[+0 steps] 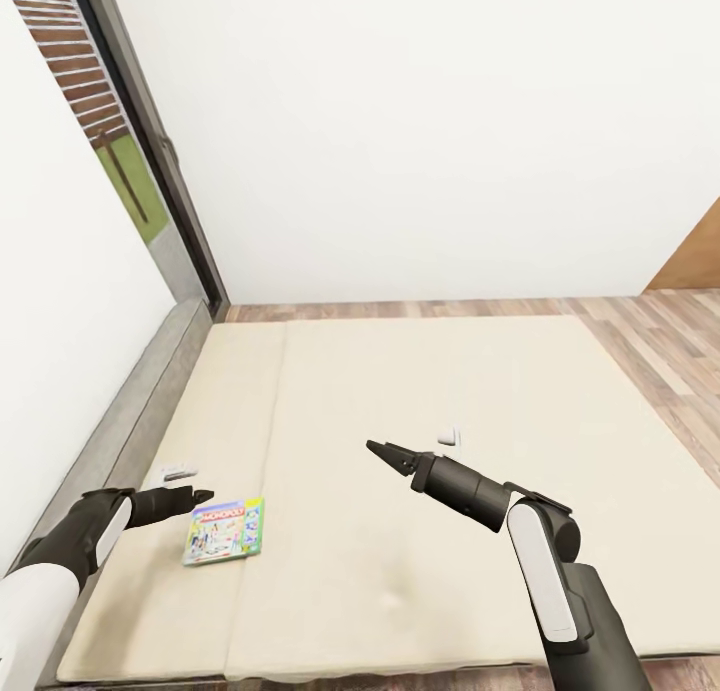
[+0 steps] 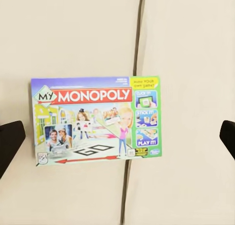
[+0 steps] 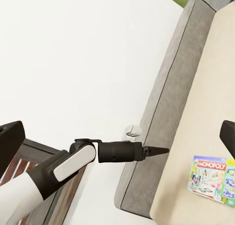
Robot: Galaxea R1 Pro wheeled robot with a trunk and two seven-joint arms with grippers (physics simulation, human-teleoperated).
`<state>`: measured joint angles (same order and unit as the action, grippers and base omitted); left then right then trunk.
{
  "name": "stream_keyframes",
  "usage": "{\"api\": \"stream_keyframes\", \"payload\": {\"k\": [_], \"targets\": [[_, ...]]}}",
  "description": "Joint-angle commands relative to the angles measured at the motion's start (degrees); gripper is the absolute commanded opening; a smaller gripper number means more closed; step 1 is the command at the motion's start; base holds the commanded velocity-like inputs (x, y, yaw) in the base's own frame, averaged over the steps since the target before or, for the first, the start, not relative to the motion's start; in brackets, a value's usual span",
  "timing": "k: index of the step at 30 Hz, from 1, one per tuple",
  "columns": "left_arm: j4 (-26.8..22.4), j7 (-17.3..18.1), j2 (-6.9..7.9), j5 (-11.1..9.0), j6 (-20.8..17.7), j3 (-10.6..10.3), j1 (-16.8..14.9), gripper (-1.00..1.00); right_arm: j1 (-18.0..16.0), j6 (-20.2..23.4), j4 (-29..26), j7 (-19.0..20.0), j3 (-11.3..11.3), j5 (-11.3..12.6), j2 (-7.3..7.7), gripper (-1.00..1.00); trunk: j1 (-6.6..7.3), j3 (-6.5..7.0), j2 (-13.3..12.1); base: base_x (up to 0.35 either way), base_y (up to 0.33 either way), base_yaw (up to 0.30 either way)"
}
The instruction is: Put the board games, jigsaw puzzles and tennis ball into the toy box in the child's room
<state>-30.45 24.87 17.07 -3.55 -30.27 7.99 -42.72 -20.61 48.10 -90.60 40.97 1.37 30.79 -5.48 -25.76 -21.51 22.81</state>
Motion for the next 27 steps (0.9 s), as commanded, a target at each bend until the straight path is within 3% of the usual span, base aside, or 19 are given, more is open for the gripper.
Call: {"api": "stream_keyframes", "payload": {"k": [1,27], "targets": [[-0.04,0.09,-0.01,-0.38,-0.50,0.19,-0.03,1.00,-0.05,0.33,-0.01,0.19,0.12,-0.02,-0.09,1.00,-0.03,-0.19,0.10,0.004,0.010,0.000],[-0.23,0.09,-0.02,-0.39,-0.49,0.26,-0.06,1.00,-0.05,0.31,-0.01,0.23,0.11,-0.11,-0.11,1.00,-0.03,-2.66,0.10,0.014,0.037,0.000]]}}
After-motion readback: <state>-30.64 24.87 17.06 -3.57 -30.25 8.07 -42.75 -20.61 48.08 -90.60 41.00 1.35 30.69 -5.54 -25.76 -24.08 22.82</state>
